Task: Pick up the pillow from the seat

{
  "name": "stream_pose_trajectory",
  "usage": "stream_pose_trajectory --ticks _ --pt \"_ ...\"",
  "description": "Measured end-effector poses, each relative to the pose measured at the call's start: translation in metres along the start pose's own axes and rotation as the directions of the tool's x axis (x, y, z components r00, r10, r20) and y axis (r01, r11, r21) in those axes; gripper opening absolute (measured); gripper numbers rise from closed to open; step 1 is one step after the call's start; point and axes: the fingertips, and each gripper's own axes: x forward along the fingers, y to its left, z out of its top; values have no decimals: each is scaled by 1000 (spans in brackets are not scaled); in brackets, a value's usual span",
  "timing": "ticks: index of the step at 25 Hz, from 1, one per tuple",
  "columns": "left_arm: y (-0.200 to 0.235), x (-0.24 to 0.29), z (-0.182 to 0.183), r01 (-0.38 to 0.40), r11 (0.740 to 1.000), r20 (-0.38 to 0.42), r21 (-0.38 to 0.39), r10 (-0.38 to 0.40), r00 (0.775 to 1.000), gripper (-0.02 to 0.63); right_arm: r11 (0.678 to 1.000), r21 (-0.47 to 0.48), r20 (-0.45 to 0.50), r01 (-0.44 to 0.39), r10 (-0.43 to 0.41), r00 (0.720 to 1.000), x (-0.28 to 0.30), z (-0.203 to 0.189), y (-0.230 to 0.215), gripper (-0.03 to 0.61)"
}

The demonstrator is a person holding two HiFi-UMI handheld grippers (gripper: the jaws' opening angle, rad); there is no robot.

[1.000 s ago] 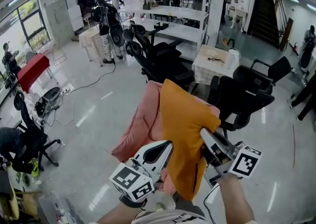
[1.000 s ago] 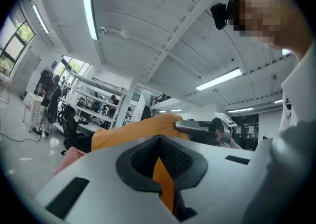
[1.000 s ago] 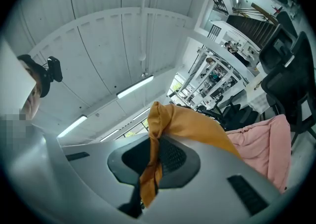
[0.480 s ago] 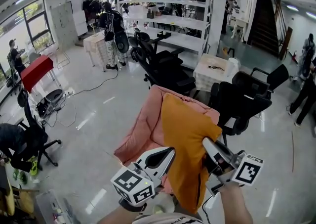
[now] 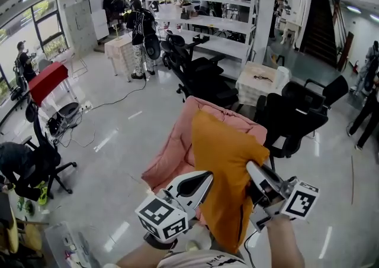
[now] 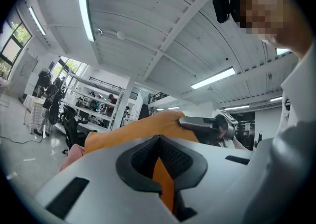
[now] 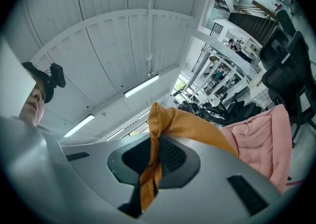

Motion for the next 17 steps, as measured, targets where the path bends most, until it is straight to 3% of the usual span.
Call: stream_pose_trajectory --ticks 17 --pt "9 7 0 -25 999 -18 28 26 1000 11 1000 3 -18 -14 14 1000 13 -5 -10 32"
